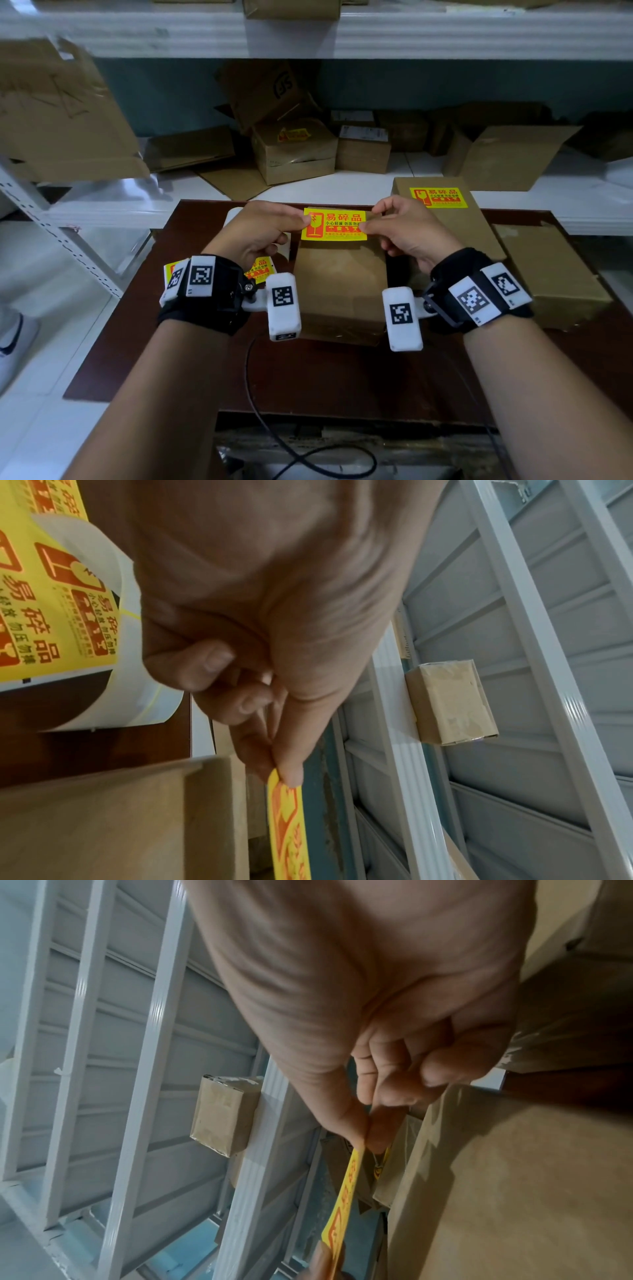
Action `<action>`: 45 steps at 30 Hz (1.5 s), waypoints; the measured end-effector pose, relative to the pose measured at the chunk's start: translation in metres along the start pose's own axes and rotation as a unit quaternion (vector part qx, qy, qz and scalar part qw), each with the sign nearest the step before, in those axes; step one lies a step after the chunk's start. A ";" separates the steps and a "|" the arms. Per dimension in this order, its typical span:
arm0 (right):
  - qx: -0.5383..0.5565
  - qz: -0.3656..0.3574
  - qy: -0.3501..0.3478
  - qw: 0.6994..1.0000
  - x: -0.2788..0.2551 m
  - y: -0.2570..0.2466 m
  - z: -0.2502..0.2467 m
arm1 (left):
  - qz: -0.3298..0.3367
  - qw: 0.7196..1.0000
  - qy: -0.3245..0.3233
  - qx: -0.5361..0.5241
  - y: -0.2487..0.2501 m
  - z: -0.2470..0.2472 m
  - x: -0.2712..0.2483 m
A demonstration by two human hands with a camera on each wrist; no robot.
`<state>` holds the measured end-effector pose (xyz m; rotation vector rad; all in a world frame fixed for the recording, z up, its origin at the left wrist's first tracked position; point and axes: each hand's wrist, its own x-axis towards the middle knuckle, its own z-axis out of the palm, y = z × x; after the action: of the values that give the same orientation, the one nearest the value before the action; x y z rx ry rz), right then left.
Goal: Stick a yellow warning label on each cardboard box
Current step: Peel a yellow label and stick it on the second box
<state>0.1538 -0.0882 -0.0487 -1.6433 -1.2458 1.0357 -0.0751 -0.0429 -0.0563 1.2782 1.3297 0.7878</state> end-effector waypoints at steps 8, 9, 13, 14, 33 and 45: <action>-0.023 -0.002 0.003 1.000 0.002 0.004 -0.007 | 0.038 0.999 0.010 0.017 -0.001 0.011 0.004; -0.024 -0.001 0.003 1.000 0.002 0.004 -0.006 | 0.045 0.999 0.007 0.018 -0.001 0.012 0.005; -0.011 0.008 -0.004 1.000 0.002 0.007 -0.003 | 0.071 0.997 -0.019 0.034 -0.005 0.013 0.006; -0.004 0.012 -0.005 1.000 0.002 0.008 -0.002 | 0.072 0.997 -0.024 0.030 -0.005 0.012 0.007; 0.051 0.039 -0.092 0.994 -0.003 0.007 0.000 | 0.029 0.988 -0.152 -0.028 -0.003 -0.014 0.000; -0.016 -0.024 -0.036 0.999 -0.004 0.005 -0.003 | 0.076 0.994 -0.079 0.013 -0.007 -0.004 0.007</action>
<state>0.1574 -0.0933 -0.0521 -1.6049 -1.3500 1.0588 -0.0793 -0.0371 -0.0638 1.4437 1.1289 0.7589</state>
